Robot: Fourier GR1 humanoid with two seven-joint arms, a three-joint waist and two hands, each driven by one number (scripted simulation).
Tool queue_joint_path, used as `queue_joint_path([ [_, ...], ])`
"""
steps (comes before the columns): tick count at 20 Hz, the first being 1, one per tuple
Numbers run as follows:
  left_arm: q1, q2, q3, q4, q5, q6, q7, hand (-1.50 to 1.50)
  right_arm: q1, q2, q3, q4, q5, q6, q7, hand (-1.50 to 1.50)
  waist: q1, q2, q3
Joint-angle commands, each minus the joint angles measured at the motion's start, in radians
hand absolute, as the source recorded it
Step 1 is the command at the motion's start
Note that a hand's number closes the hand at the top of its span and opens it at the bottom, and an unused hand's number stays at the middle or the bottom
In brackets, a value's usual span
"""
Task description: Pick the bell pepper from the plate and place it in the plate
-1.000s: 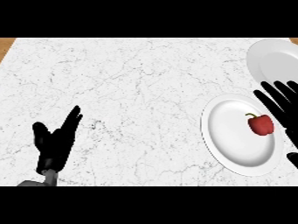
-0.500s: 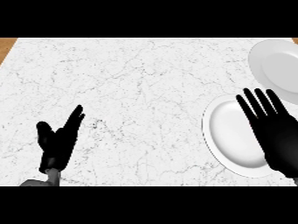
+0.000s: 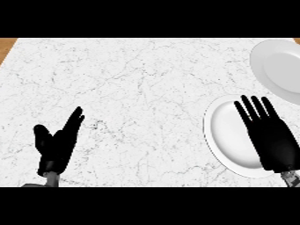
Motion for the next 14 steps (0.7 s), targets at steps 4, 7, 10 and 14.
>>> queue_joint_path([
  [4, 0.016, -0.049, -0.029, 0.019, -0.052, 0.005, 0.004, 0.00, 0.011, 0.089, 0.007, 0.087, 0.163, -0.044, 0.018, -1.50, 0.000, 0.004, -0.005],
  [7, -0.042, -0.068, -0.007, 0.001, -0.040, 0.022, 0.068, 0.00, 0.028, 0.095, -0.011, 0.056, 0.201, 0.000, 0.034, -1.50, -0.004, 0.003, -0.005],
  [10, 0.008, -0.040, 0.016, 0.003, -0.032, -0.033, 0.037, 0.00, 0.023, 0.090, -0.073, 0.142, 0.220, -0.083, -0.017, -1.50, -0.002, 0.003, -0.005],
  [14, 0.012, -0.088, -0.007, 0.018, -0.060, -0.016, 0.025, 0.00, -0.011, 0.121, -0.110, 0.187, 0.226, -0.051, -0.053, -1.50, -0.001, 0.004, -0.005],
])
